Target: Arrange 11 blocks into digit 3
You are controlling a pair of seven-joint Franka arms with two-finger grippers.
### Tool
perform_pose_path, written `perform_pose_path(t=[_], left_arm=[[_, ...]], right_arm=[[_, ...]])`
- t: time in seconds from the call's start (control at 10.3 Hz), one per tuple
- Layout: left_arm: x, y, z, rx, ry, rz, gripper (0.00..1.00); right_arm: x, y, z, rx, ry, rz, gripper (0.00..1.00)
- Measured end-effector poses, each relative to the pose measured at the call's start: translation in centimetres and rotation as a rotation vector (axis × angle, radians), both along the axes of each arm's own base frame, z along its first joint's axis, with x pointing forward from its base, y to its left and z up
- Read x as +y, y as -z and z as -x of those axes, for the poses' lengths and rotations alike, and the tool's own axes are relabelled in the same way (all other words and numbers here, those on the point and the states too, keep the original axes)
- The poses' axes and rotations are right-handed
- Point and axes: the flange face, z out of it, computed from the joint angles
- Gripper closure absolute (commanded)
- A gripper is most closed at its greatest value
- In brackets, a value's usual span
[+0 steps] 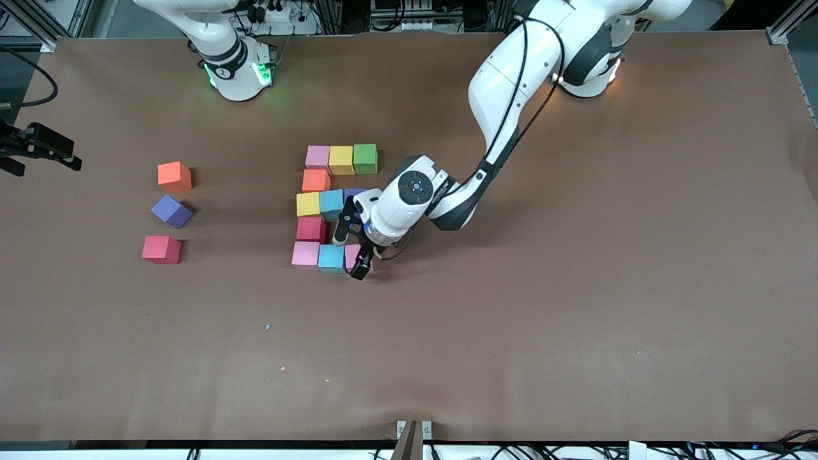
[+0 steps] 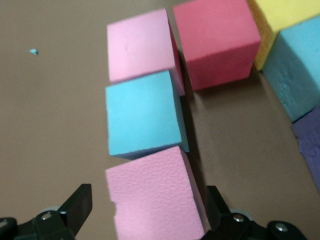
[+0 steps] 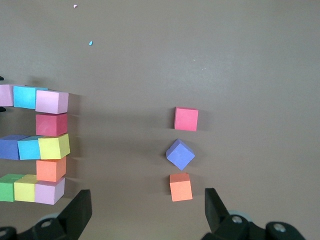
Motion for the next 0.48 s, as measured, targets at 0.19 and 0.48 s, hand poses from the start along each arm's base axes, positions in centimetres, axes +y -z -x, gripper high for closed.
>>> perform_pose_path(t=[0.19,0.48], left_arm=[[0.0,-3.2,0.1,0.084,-0.02,-0.014,0.0],[0.7,-8.6,0.2,0.187,-0.086,-0.051,0.0]], right_arm=[[0.0,0.0,0.0,0.0,0.0,0.0,0.0],[0.0,0.0,0.0,-0.002,0.0,0.0,0.0]])
